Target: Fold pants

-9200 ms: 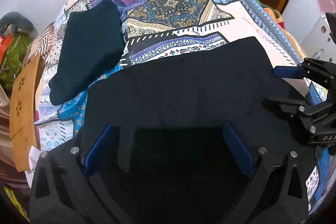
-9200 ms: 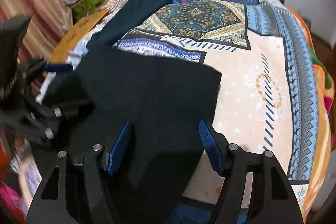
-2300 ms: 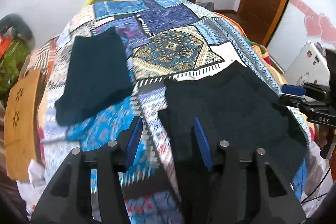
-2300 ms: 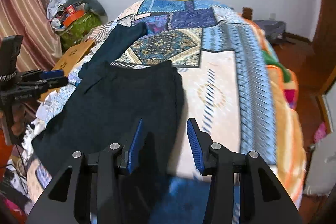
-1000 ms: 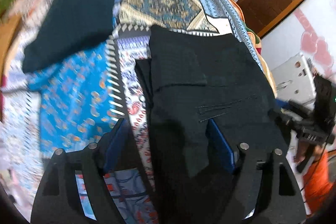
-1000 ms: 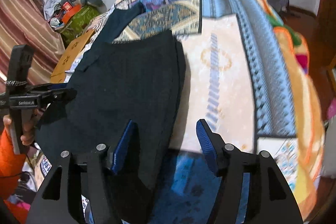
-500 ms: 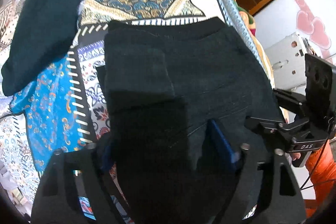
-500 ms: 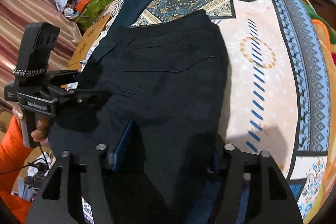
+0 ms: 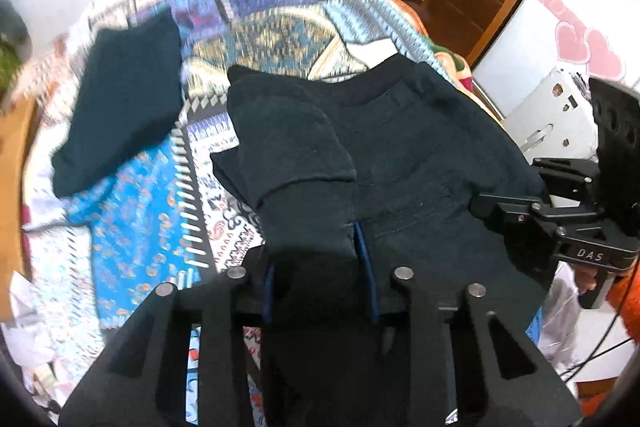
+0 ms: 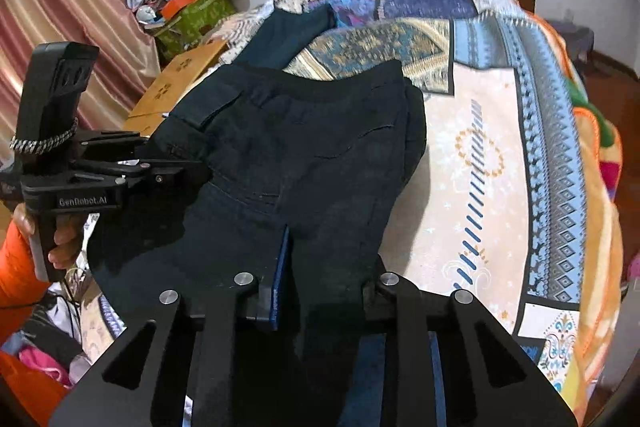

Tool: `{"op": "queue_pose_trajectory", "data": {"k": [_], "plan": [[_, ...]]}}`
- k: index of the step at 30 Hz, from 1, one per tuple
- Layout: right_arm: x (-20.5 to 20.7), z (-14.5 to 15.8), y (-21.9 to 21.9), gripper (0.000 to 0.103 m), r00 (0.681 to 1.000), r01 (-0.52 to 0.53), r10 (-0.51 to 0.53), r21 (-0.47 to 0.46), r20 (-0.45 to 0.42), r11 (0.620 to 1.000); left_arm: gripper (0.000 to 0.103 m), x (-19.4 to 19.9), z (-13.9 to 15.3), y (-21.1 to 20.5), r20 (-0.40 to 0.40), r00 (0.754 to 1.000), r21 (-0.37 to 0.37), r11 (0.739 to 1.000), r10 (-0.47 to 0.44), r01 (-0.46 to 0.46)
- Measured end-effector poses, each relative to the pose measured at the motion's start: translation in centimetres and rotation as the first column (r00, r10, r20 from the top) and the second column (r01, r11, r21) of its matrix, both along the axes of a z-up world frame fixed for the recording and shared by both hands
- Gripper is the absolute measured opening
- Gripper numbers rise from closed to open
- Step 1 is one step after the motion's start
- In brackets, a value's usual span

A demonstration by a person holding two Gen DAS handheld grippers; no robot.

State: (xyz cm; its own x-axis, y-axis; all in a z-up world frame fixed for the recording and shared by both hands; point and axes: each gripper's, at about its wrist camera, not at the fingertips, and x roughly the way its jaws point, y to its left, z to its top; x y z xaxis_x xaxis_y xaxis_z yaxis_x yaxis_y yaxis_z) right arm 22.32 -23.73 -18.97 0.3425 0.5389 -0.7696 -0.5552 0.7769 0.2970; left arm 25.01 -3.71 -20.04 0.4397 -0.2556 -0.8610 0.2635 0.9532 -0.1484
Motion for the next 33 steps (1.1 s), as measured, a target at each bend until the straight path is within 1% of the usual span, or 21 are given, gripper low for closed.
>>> {"op": "queue_pose_trajectory", "data": {"k": [2,4,10,14,16,20,24,28,30,33], "plan": [[0.0,0.9,0.2,0.021,1.0,0.001,-0.001,0.003,0.029,1.0,0.031,-0.5,1.1,-0.3,0.042,0.999,0.022,1.0,-0.005,0.004],[0.0,2.0,0.6,0.02,0.998,0.0,-0.001,0.007,0.059,1.0,0.03,-0.6,2.2,-0.2,0.072,0.997,0.028,1.0,0.0,-0.003],[1.0,5.3,2.4,0.02,0.988,-0.004,-0.001,0.034,0.155,0.999,0.029,-0.4,6.1,2.5,0.15,0.987,-0.02,0.998,0.056,-0.053],[2.2,7.4,4.2,0.02,0.976,-0.028,0.014,0.061,0.217,0.998,0.029,-0.4,9.0,4.9,0.237,0.967,-0.018,0.996,0.094,-0.093],[3.0,8.4,5.6,0.02,0.969,-0.045,0.026,0.074,0.247,0.996,0.029,-0.2,10.6,6.6,0.282,0.951,-0.026,0.992,0.123,-0.121],[5.1,9.8,8.7,0.02,0.955,-0.085,0.054,0.095,0.293,0.992,0.029,1.0,12.6,10.1,0.341,0.924,-0.035,0.985,0.171,-0.169],[7.8,10.2,12.2,0.02,0.945,-0.112,0.071,0.111,0.319,0.987,0.029,3.5,13.3,13.8,0.366,0.906,-0.039,0.976,0.214,-0.215],[10.4,9.4,15.3,0.02,0.939,-0.126,0.08,0.118,0.334,0.985,0.029,6.6,12.6,17.1,0.353,0.898,-0.063,0.964,0.262,-0.257],[12.0,8.4,16.9,0.02,0.939,-0.131,0.083,0.125,0.334,0.983,0.029,8.4,11.7,18.7,0.355,0.892,-0.055,0.959,0.279,-0.278],[14.2,6.8,18.7,0.02,0.95,-0.122,0.077,0.134,0.303,0.983,0.029,11.9,9.4,20.7,0.332,0.895,-0.047,0.953,0.297,-0.299]]}}
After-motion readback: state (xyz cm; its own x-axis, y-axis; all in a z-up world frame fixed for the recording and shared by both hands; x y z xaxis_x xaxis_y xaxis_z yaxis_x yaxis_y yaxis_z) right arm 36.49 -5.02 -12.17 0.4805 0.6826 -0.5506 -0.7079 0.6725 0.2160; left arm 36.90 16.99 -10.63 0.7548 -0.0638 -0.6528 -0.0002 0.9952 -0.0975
